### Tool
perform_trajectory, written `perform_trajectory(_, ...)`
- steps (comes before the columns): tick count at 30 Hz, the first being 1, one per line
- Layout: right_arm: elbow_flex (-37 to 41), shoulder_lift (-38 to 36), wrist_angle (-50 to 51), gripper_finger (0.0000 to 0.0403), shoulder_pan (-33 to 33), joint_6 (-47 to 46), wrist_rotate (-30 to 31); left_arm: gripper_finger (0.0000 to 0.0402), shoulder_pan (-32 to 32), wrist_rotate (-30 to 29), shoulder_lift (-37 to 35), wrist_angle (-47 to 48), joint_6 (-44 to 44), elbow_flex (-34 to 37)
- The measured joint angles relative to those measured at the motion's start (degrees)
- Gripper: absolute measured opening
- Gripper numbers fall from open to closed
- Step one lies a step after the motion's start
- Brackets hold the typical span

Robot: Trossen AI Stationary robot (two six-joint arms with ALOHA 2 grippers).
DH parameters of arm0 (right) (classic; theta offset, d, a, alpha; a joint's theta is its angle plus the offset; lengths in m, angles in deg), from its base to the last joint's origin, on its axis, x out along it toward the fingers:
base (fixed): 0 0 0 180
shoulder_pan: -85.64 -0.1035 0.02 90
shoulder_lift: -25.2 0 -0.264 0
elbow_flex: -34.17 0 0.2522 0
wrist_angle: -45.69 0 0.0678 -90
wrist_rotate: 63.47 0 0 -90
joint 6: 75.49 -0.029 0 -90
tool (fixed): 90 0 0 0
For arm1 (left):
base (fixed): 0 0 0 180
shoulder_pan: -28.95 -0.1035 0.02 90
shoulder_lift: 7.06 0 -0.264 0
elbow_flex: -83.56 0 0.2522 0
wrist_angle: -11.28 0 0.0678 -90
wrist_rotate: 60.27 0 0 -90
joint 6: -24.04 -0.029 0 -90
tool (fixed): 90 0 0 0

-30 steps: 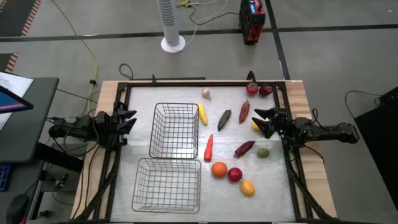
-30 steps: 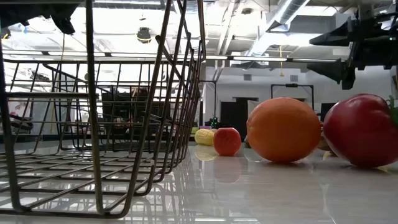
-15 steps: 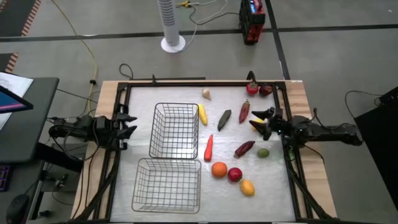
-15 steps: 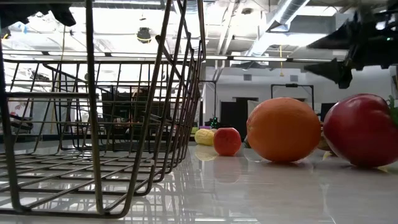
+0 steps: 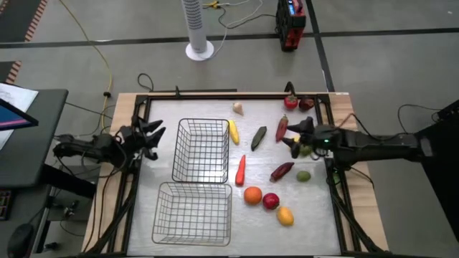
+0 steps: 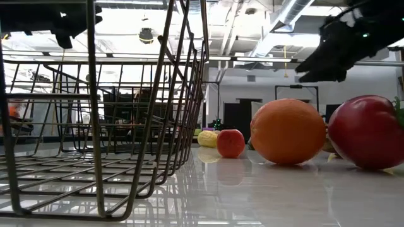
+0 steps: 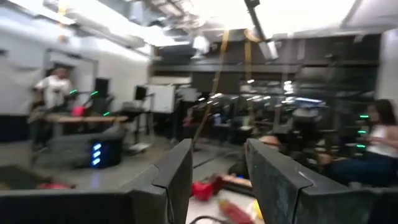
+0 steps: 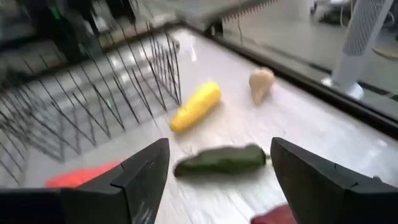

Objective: Sort produce into baskets
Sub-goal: Put the bottom red pepper into the black wire basket

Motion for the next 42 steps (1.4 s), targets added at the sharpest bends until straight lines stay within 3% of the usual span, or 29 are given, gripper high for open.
perform_trajectory(3, -3.84, 7.40, 3.17, 0.0306, -0.04, 2.69, -0.06, 0.0137, 0.00, -2.26, 2.91, 0.18, 0.13, -1.53)
perform_trajectory(14, -22.54, 35.00, 20.15, 0.0306, 2.43, 17.54, -1.88, 0.0137, 0.00, -1.67, 12.75, 5.59, 2.02, -10.59)
perform_trajectory(19, -27.76, 42.52, 29.24, 0.0306, 9.05, 5.94, 4.02, 0.0137, 0.00, -1.66, 14.14, 13.99, 4.32, -14.86)
perform_trajectory(24, -27.83, 43.52, 34.61, 0.0307, 15.13, -6.16, 4.31, 0.0137, 0.00, -1.69, 14.09, 16.67, 4.22, -17.10)
perform_trajectory(28, -25.92, 42.60, 32.83, 0.0307, 17.42, -11.16, 0.34, 0.0137, 0.00, -1.74, 14.11, 16.78, 1.95, -17.52)
perform_trajectory(32, -25.21, 42.59, 32.37, 0.0307, 17.95, -12.25, -2.03, 0.0137, 0.00, -1.74, 14.09, 16.58, -0.70, -17.63)
perform_trajectory(37, -26.15, 42.15, 38.92, 0.0306, 16.84, -8.43, -10.28, 0.0137, 0.00, -1.76, 14.09, 16.38, -3.17, -17.63)
perform_trajectory(42, -29.20, 43.36, 47.84, 0.0306, 14.31, -7.30, -11.10, 0.0137, -1.39, -2.19, 14.10, 15.97, -6.02, -18.84)
